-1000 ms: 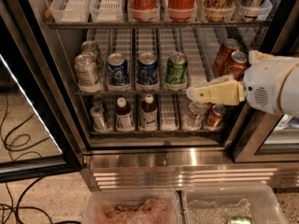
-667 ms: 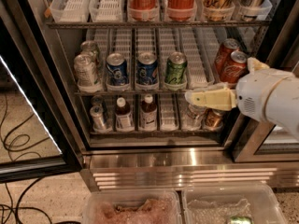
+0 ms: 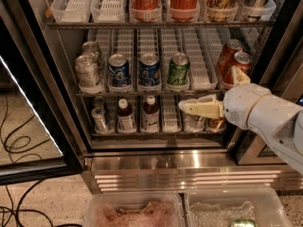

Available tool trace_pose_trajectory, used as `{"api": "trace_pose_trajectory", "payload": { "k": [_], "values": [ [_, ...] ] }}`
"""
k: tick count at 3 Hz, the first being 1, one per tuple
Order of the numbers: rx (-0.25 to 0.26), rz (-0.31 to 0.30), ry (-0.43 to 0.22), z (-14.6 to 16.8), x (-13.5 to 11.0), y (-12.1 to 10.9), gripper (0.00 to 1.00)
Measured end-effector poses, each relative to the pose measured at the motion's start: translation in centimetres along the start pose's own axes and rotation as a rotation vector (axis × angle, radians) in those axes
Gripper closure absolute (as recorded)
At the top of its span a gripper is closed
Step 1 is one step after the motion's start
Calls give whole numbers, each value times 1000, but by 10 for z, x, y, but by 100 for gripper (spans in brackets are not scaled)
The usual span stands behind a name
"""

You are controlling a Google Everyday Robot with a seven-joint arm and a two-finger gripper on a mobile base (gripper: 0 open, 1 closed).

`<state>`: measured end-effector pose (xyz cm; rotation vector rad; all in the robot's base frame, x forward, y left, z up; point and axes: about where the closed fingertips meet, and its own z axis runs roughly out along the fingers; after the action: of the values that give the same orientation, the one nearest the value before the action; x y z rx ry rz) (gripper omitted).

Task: Pick green can from middle shelf of fridge

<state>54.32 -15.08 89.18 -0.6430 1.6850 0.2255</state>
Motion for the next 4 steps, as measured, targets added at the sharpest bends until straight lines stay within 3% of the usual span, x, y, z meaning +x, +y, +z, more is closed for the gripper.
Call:
{"api": "trace_pose_trajectory", "payload": {
  "k": [3, 4],
  "values": [
    [-26, -22, -10, 6, 4, 4, 0],
    [-60, 3, -31, 27, 15, 23, 0]
  ]
}}
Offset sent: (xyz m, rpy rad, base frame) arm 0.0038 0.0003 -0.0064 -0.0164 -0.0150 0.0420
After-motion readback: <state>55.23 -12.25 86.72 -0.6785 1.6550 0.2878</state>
